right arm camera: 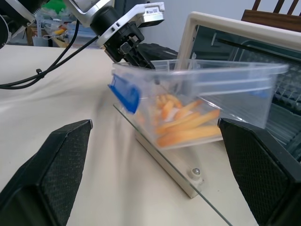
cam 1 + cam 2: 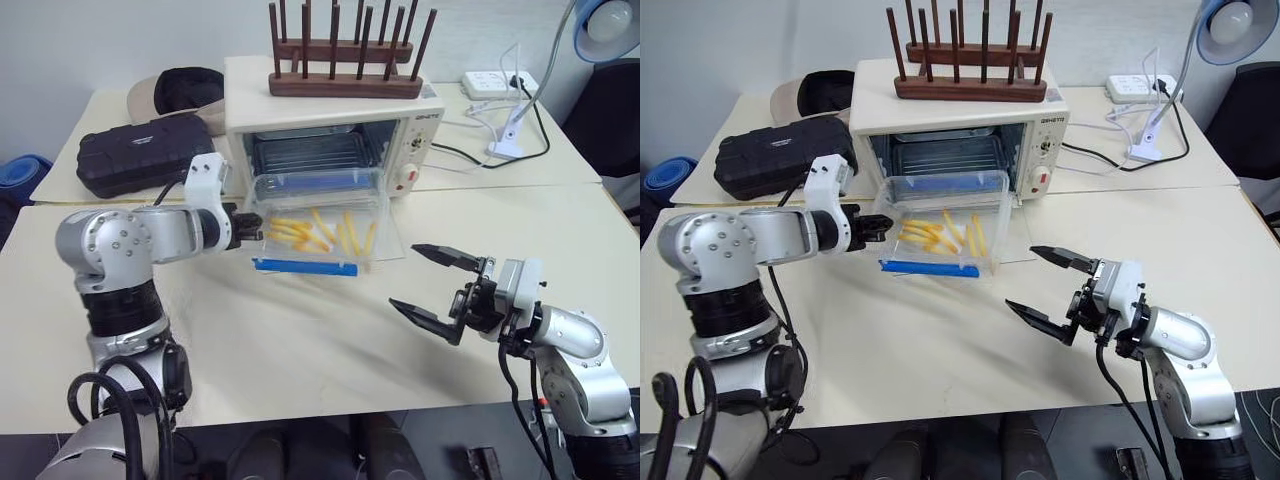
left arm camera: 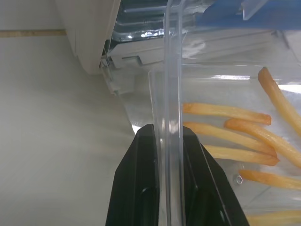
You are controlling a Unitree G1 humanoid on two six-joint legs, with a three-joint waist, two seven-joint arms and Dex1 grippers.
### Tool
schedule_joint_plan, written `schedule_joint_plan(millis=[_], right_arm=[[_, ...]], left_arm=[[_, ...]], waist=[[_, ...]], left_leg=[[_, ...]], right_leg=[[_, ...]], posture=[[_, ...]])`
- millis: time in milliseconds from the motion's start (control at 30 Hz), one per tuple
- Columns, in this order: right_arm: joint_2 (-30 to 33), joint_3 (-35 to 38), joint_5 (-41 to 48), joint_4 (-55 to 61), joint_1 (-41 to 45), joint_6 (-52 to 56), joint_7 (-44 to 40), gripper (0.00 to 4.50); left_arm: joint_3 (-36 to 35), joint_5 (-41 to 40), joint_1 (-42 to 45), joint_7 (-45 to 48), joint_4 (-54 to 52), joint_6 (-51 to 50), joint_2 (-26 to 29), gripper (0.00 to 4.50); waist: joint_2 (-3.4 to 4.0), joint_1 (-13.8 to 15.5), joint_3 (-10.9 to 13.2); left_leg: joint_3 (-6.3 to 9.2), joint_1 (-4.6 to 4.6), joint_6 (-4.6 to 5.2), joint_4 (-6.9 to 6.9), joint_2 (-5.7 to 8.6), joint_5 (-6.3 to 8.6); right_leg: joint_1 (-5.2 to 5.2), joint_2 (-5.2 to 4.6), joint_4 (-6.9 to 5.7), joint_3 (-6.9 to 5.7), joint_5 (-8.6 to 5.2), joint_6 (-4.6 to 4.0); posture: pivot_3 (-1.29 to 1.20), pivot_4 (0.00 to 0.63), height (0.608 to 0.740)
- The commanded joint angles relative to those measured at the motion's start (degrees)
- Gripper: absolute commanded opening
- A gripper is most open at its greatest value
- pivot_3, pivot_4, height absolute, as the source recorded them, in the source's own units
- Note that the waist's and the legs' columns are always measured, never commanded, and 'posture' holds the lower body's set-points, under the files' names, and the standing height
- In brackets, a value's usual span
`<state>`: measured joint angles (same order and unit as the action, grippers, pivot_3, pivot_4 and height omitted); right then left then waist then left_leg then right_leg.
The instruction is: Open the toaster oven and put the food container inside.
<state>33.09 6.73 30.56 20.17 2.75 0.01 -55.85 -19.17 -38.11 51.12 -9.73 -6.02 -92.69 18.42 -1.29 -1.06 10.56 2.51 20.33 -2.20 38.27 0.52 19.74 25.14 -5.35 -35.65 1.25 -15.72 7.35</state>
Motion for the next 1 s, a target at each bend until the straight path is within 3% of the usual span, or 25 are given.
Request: schedule_joint_plan(millis=[33,200,267,367,433,533,667,767,833,867,1000], right_arm=[[-0.09,1.41,-0.09,3.39,-1.67,0.45,2.45,4.50],[2.15,3.85,1.26,4.99,-5.41,5.30,5.05,4.50],[3.54,4.93,2.46,5.90,-6.57,7.60,5.12,4.50],[5.54,6.00,3.93,7.02,-7.98,11.36,5.18,4.50],[9.27,5.23,5.95,9.28,-9.88,18.07,4.51,4.10],[12.67,2.48,7.37,12.30,-10.13,24.65,4.45,3.27],[11.96,-2.85,6.49,14.66,-6.65,29.62,7.07,1.89],[9.16,-7.10,3.96,13.84,-3.02,29.77,8.95,0.90],[7.69,-8.62,2.62,12.48,-0.98,29.85,9.83,0.21],[6.64,-9.29,0.96,10.75,0.80,29.42,11.14,0.03],[3.99,-9.83,-3.85,3.16,7.81,28.05,14.38,0.03]], left_arm=[[1.44,3.50,1.50,0.57,-0.46,2.00,-1.17,0.85],[-1.27,3.57,1.92,5.18,-0.59,11.23,-2.87,2.21],[-1.17,1.51,0.90,10.72,-1.38,12.96,-0.40,2.79],[0.24,1.04,-1.32,18.21,-1.87,16.45,5.42,2.79],[3.60,2.33,-6.48,33.11,-2.54,26.66,15.22,2.82],[9.69,6.50,-15.27,54.22,-1.98,45.13,26.37,2.23],[14.05,11.97,-25.85,75.73,3.66,70.98,31.31,1.02],[16.23,14.21,-28.39,78.73,6.50,78.82,29.15,0.16],[17.37,14.50,-28.70,77.86,6.62,80.47,26.13,0.00],[18.10,14.77,-28.53,75.96,6.54,80.32,23.89,0.00],[20.14,17.22,-27.43,70.08,7.50,80.69,17.28,0.00]], waist=[[0.00,0.33,0.00],[0.00,1.09,0.00],[0.00,1.16,0.00],[0.00,0.80,0.00],[0.02,0.47,0.01],[0.05,-0.02,0.03],[0.06,0.51,0.03],[0.05,1.09,0.03],[0.05,1.93,0.03],[0.05,2.12,0.03],[0.05,2.26,0.03]], left_leg=[[0.00,0.00,0.00,0.03,0.01,0.00],[-0.01,-0.05,-0.02,0.05,0.03,-0.04],[-0.04,0.00,-0.03,0.11,0.05,-0.05],[-0.08,-0.04,-0.01,0.05,0.06,-0.05],[-0.08,-0.08,-0.01,0.00,0.00,-0.05],[-0.15,-0.14,-0.05,-0.15,-0.10,-0.06],[-0.20,-0.14,-0.03,-0.10,-0.09,-0.05],[-0.28,-0.17,0.07,-0.02,-0.10,-0.02],[-0.03,-0.04,0.35,0.10,-0.10,0.12],[0.05,0.05,0.44,0.23,-0.10,0.17],[0.02,0.11,0.45,0.61,-0.02,0.20]], right_leg=[[-0.02,-0.01,0.00,0.01,0.00,0.00],[-0.05,-0.01,-0.02,0.05,0.00,0.00],[-0.06,-0.02,-0.01,0.01,0.01,0.01],[-0.06,-0.02,-0.01,0.07,0.01,0.02],[-0.06,0.04,0.00,0.09,0.01,0.02],[0.01,0.16,0.02,0.24,-0.03,-0.06],[-0.10,0.10,0.14,0.19,-0.05,-0.10],[-0.38,0.11,0.30,-0.06,-0.04,-0.13],[-0.47,0.07,0.34,-0.31,-0.03,-0.12],[-0.47,0.04,0.37,-0.41,-0.02,-0.10],[-0.60,-0.04,0.42,-0.44,0.04,0.01]], posture=[[0.00,0.150,0.740],[0.00,0.150,0.740],[0.00,0.150,0.740],[0.00,0.150,0.740],[0.00,0.150,0.740],[0.00,0.150,0.740],[0.00,0.150,0.740],[0.00,0.150,0.740],[0.00,0.150,0.740],[0.00,0.150,0.740],[0.00,0.150,0.740]])
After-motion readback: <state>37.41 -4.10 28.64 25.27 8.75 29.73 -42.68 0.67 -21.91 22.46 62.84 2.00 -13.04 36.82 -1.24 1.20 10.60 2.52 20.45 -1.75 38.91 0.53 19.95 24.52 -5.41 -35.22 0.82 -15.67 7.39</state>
